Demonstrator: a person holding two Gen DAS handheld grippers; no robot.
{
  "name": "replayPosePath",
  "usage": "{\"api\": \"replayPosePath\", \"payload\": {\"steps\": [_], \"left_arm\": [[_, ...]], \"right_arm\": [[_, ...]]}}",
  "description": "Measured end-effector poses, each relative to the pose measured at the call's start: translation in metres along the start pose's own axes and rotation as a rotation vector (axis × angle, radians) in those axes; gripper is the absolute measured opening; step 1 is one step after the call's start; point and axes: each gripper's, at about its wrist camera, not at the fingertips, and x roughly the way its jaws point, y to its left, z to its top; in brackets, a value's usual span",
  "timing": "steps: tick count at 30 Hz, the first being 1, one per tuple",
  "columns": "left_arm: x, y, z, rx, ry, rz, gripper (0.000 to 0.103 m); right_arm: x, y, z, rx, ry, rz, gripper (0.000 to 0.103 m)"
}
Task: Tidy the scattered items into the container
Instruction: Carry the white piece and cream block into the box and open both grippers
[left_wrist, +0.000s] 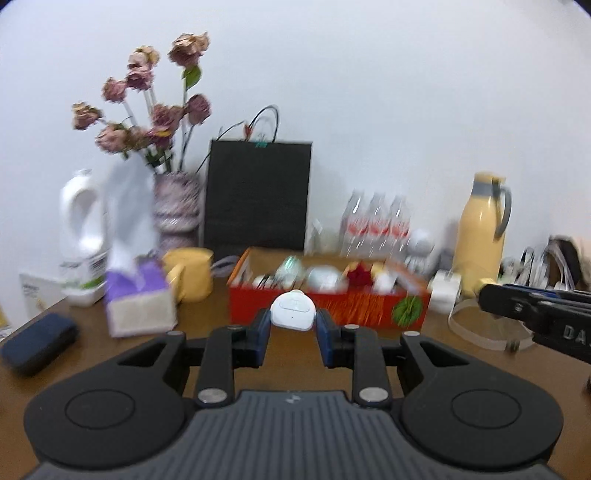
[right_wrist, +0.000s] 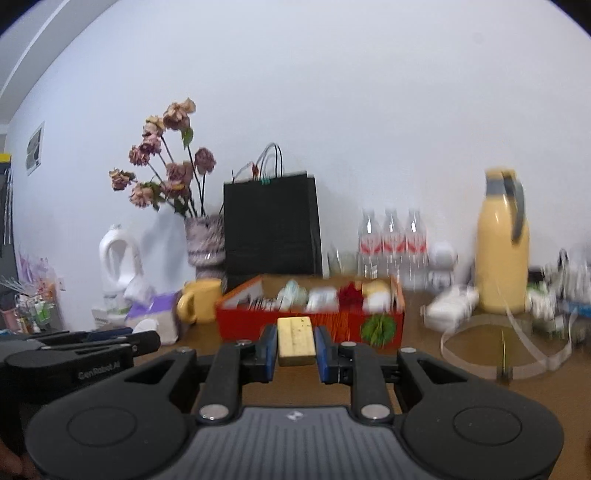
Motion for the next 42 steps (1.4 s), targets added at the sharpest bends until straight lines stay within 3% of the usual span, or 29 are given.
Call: {"api": "replayPosePath", "payload": {"steps": [5,11,15,18,20,24,26,30,33,37,40,42], "left_arm": [[0.081,-0.002,0.042,0.031,-0.023,0.009,0.027],[0.193,-0.006,0.102,0.054,0.013,0.068,0.027],[0.243,-0.014,0.125,0.088,0.038,0.087,0.027],[0.273,-0.013,0.128,0.065,0.116,0.069,0.027],[0.295,-0.012,0.131,0.057,0.216,0.036,0.027],[0.336,-0.006,0.132,0.115,0.466,-0.079,0.027],[0.355,-0.001,0.125,0.144,0.622,-0.093,0.027],[0.374,0.006,0.109,0.203,0.801,-0.109,0.027],[0.384,0.009,0.096,0.201,0.892,-0.129,0.027],[0.396,0.004,0.080,0.224,0.955,-0.124,0.032],[0.401,0.003,0.078,0.227,0.982,-0.103,0.049],[0.399,0.004,0.086,0.221,1.002,-0.106,0.061]], "right_arm": [[0.072,-0.017,0.045,-0.012,-0.033,0.021,0.021],[0.189,-0.045,0.111,0.071,0.024,-0.002,0.021],[0.245,-0.063,0.137,0.104,0.066,-0.015,0.021],[0.270,-0.073,0.141,0.107,0.120,-0.013,0.021],[0.287,-0.081,0.144,0.096,0.188,-0.009,0.021],[0.336,-0.102,0.153,0.105,0.459,0.014,0.021],[0.360,-0.115,0.148,0.156,0.585,0.045,0.021],[0.400,-0.127,0.123,0.220,0.788,0.055,0.021],[0.415,-0.124,0.099,0.219,0.894,0.061,0.021],[0.427,-0.113,0.073,0.188,0.976,0.054,0.021],[0.433,-0.109,0.062,0.177,1.021,0.018,0.023],[0.434,-0.108,0.062,0.183,1.045,0.003,0.038]]}}
